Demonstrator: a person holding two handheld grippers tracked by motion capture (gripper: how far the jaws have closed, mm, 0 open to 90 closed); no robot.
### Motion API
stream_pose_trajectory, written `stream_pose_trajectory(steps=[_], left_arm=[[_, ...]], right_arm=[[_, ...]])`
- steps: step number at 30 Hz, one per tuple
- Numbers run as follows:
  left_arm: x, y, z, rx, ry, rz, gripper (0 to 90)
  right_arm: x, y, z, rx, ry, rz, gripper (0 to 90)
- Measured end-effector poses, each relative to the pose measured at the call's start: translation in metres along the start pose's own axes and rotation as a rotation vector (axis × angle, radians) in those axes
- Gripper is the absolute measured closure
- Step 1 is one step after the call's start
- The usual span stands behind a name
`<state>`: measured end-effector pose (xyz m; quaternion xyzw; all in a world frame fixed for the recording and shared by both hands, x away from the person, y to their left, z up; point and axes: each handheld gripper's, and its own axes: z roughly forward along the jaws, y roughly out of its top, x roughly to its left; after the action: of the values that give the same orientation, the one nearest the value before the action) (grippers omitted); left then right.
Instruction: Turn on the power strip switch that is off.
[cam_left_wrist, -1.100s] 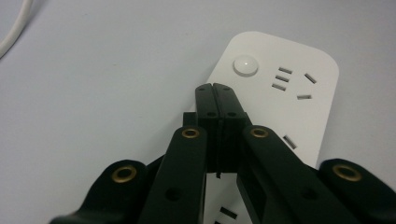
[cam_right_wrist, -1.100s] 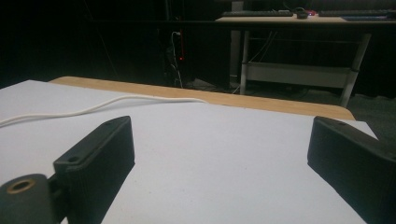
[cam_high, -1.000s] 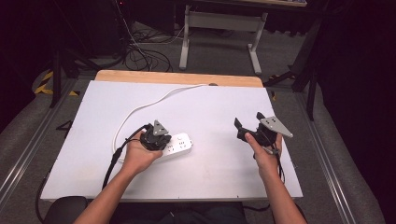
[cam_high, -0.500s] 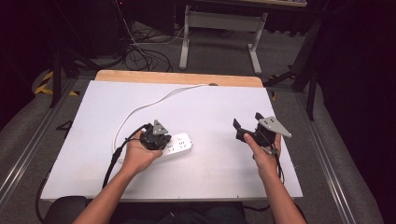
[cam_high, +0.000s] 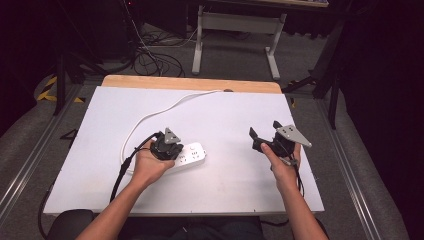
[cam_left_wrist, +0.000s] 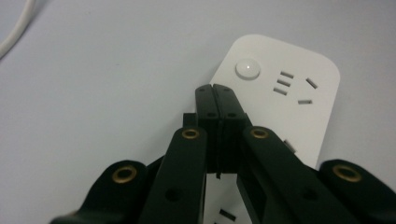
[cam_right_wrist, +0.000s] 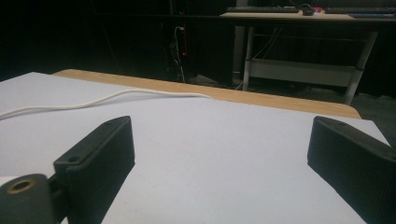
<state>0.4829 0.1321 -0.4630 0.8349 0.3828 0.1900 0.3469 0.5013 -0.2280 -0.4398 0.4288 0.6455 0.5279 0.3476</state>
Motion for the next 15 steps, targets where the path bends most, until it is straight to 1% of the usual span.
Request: stream_pose_trajectory(steps=[1,5,7,10,11,13,15], left_arm=[[0.0007,-0.0002,0.0002,-0.005,0.005,0.001,90.0],[0.0004,-0.0002,0.0002,-0.004,0.004,0.0,90.0],[0.002,-0.0004,-0.0006,-0.026,-0.013,-0.019,90.0],[0.003,-0.0008,-0.0009,-0.036,-0.018,-0.02,90.0],[0.0033,-0.0012,-0.0008,-0.047,-0.022,-0.021,90.0],[0.0032,-0.0007,-0.0022,-0.067,-0.012,-0.022,90.0],[0.0035,0.0,-0.0037,-0.09,-0.019,-0.02,90.0]], right_arm=[[0.0001,0.0,0.0003,-0.001,0.001,-0.004,7.9],[-0.0003,-0.0001,0.0006,-0.001,-0.001,-0.003,7.9],[-0.0002,0.0,0.0004,-0.001,-0.001,0.0,7.9],[-0.0001,0.0001,0.0002,0.0,-0.001,-0.002,7.9],[-0.0002,0.0001,0.0004,-0.001,0.0,-0.005,7.9],[-0.0001,0.0001,0.0004,0.0,0.0,-0.003,7.9],[-0.0004,0.0001,0.0004,-0.001,0.0,-0.002,7.9]])
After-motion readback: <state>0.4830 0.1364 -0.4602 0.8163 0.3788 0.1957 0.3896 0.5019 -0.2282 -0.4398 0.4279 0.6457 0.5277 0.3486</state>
